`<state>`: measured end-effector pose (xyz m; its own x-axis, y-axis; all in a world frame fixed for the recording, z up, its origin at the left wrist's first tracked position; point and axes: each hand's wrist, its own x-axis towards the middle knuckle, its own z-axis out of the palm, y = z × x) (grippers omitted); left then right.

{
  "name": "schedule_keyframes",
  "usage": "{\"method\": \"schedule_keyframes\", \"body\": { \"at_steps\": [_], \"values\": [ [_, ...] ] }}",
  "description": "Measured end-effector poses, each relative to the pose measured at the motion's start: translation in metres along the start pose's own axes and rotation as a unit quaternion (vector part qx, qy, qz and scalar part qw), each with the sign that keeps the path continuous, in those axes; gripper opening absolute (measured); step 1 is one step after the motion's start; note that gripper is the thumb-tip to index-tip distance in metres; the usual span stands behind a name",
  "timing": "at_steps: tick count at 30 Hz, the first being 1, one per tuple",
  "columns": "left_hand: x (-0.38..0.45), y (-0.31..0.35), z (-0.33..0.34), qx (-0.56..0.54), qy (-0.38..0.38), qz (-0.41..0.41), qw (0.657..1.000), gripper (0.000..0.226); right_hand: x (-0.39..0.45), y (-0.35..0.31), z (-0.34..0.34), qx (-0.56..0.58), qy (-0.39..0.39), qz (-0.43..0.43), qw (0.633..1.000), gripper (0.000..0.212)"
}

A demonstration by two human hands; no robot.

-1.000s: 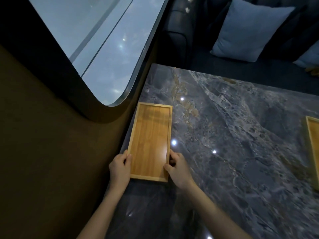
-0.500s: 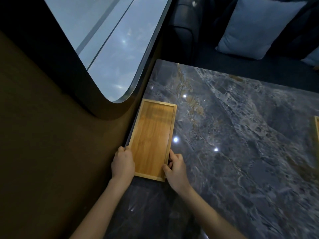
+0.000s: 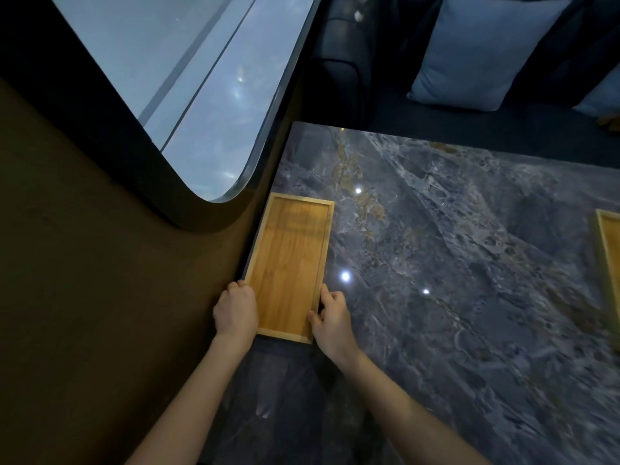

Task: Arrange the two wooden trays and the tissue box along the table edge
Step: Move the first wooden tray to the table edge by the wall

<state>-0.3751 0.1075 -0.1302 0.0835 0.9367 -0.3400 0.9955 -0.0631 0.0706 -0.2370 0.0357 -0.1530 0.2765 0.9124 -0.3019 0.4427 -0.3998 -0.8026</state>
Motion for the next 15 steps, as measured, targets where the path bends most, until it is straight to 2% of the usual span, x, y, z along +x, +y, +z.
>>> {"method": "schedule_keyframes", "body": {
  "at_steps": [4,8,11,13,15],
  "values": [
    [-0.004,0.001,-0.004,0.017,-0.005,0.008,1.0,0.02,0.0,-0.001,-0.001,-0.008,-0.009,0.01,1.0,0.032],
    [-0.006,0.007,-0.013,0.057,-0.037,0.021,0.997,0.018,0.003,-0.003,-0.011,-0.013,-0.058,0.045,0.997,0.025],
    [-0.01,0.019,-0.022,0.1,-0.049,0.004,0.994,0.032,-0.005,-0.006,-0.033,-0.06,-0.108,0.051,0.991,0.028],
    [-0.012,0.031,-0.026,0.109,-0.04,0.014,0.993,0.039,-0.011,0.0,-0.049,-0.112,-0.13,0.01,0.985,0.03],
    [-0.014,0.045,-0.029,0.095,-0.025,0.053,0.994,0.033,-0.017,0.007,-0.068,-0.154,-0.126,-0.034,0.979,0.025]
  ]
}}
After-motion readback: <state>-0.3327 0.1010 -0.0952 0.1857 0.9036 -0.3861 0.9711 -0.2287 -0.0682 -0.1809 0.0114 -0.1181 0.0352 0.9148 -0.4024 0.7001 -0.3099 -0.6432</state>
